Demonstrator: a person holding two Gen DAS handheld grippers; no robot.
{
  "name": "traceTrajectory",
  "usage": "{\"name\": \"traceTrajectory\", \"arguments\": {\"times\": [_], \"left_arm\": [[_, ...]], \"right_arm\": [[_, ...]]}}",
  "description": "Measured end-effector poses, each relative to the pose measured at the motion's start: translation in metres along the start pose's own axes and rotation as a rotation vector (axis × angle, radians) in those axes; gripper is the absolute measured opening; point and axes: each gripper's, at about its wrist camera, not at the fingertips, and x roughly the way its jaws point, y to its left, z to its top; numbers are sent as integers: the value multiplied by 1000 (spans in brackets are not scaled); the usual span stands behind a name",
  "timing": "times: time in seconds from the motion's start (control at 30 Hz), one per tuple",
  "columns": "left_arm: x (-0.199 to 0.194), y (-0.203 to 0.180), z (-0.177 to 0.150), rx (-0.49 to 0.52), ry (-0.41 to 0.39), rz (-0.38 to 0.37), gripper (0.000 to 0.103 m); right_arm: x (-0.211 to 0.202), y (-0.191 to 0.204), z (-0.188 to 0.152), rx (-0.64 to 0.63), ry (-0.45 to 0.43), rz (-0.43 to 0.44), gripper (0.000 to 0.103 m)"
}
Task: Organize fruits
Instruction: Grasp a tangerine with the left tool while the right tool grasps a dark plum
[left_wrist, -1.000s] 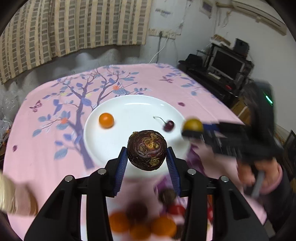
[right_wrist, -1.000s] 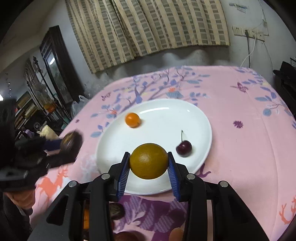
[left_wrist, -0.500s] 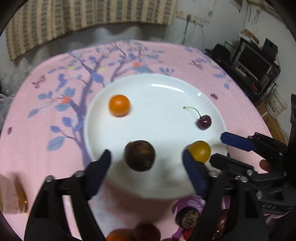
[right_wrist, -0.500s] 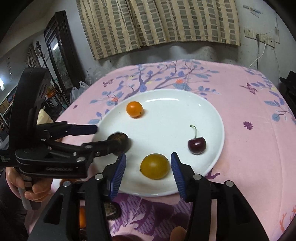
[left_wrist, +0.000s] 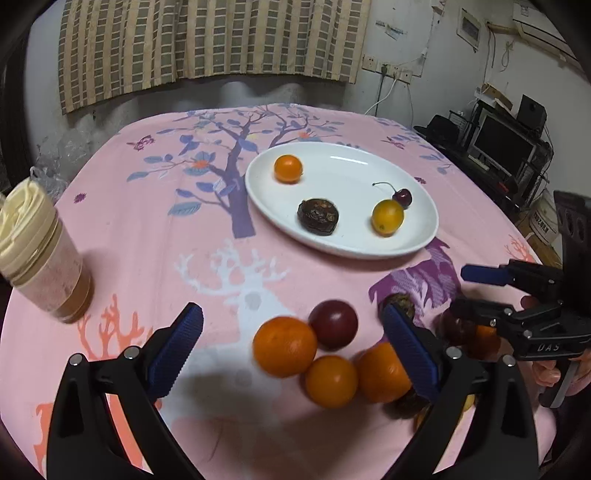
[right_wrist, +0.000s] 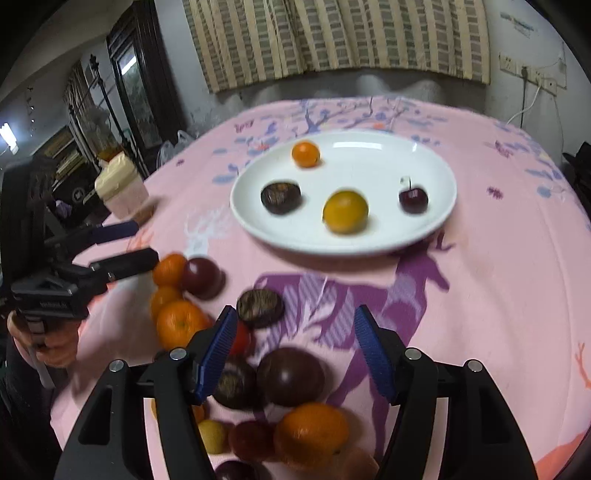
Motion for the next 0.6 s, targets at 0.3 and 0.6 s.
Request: {"name": "traceTrajectory", "arguments": {"times": [0.3, 0.6], "left_arm": [[-8, 18, -3, -64, 2, -27, 96], [-11, 13, -9, -27, 1, -18, 96]], "right_arm": [[3, -3, -17, 19, 82, 34, 55], [5, -12, -20, 54, 85, 83, 41]]}}
